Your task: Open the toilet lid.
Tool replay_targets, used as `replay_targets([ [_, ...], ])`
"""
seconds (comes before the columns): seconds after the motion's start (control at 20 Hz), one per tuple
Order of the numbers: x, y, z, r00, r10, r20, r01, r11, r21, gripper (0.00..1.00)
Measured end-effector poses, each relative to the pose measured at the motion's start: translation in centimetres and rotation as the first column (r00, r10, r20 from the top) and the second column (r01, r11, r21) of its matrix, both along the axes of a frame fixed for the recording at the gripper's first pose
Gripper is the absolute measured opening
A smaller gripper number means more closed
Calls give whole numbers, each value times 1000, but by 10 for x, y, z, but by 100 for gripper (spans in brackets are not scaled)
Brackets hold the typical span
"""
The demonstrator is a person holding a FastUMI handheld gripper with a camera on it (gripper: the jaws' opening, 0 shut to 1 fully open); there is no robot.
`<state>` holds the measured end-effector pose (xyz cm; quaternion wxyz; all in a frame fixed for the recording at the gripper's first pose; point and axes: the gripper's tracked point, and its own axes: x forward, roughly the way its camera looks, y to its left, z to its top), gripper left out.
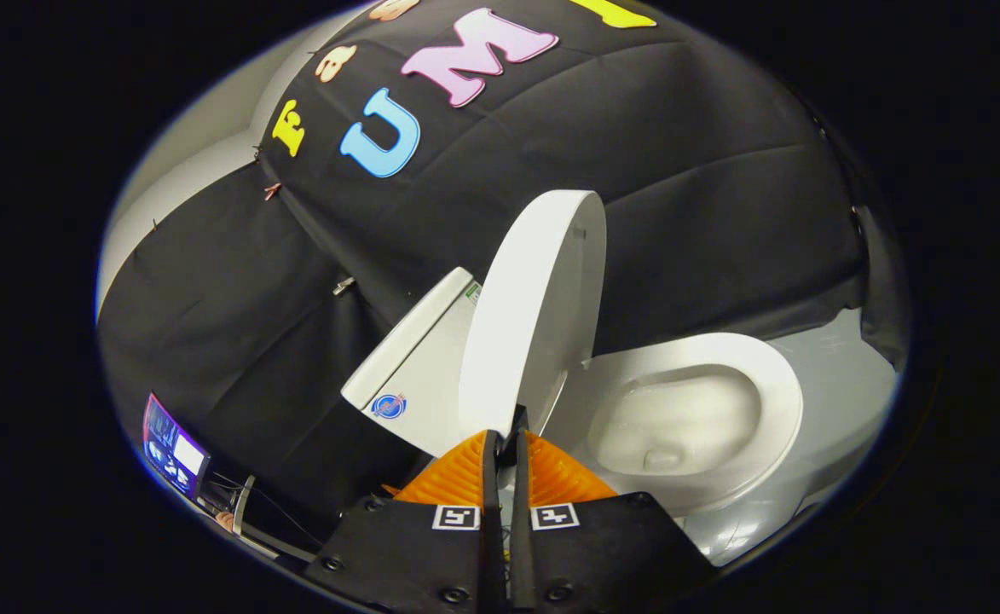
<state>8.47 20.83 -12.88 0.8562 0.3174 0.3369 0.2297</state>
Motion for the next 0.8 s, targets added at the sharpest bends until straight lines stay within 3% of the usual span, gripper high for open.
replay_targets([
  [0.8, 23, 99, 48, 978, 146, 148, -133, 987, -95, 7],
])
